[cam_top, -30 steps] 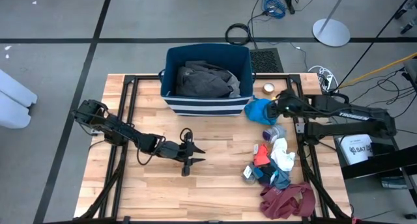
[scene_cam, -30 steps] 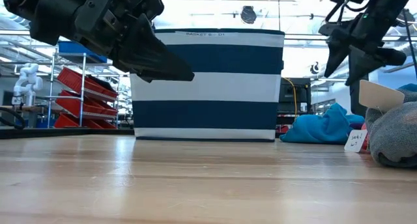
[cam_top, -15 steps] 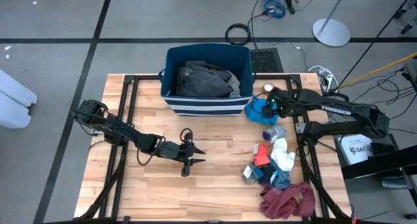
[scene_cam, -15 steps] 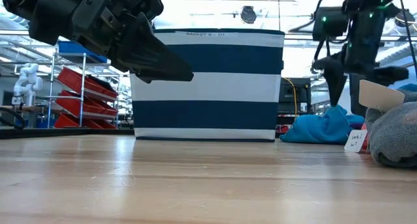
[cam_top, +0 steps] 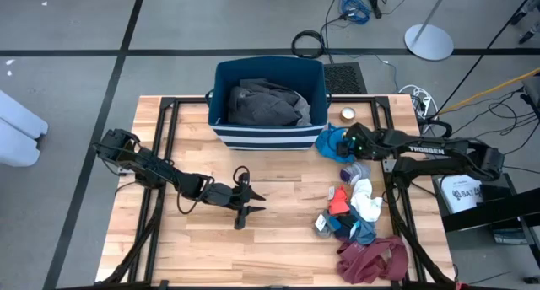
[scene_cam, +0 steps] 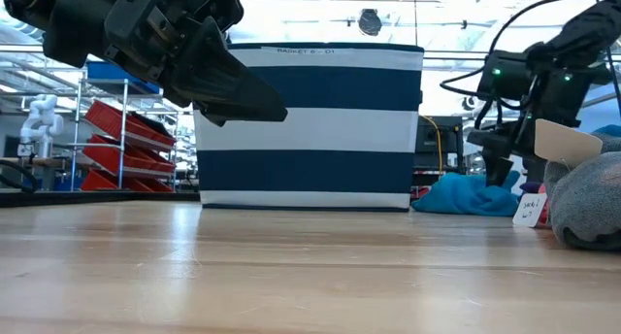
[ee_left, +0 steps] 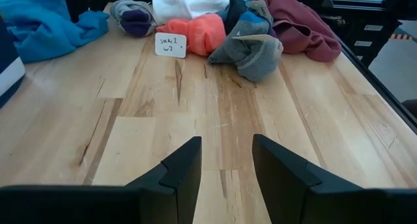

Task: Sort clothes
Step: Put the blue short into the blue laundry bin

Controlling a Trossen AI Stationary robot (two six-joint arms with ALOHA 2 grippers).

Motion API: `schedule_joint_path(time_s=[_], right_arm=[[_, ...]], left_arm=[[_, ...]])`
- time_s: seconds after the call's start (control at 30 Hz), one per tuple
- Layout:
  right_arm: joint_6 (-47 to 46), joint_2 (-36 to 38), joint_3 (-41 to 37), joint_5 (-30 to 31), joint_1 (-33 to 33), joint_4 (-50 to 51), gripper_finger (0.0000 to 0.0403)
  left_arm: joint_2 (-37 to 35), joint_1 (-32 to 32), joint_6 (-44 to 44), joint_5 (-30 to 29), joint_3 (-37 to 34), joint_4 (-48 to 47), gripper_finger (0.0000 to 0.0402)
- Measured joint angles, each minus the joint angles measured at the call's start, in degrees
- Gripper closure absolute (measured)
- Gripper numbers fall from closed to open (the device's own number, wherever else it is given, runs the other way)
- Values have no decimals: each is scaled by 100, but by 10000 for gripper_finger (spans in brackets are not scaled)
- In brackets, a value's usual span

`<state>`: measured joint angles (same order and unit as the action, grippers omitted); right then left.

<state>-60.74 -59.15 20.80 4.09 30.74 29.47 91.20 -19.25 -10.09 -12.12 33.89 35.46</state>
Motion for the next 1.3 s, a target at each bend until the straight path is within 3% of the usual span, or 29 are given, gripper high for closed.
schedule_joint_path(time_s=[0.43,1.03,1.13,1.3], right_arm=[[301,1,-201,215,0,-115,99],[574,-5,-217,186,0,-94,359],[583,-4,-212,185,0,-126,384],[605,138,92,158,4,192,390]], left_arm=[[0,0,-2,0,0,0,256],[0,0,-4,-2,0,0,256],[0,0,-4,-2,0,0,256],[0,0,-4,-2,0,0,256]])
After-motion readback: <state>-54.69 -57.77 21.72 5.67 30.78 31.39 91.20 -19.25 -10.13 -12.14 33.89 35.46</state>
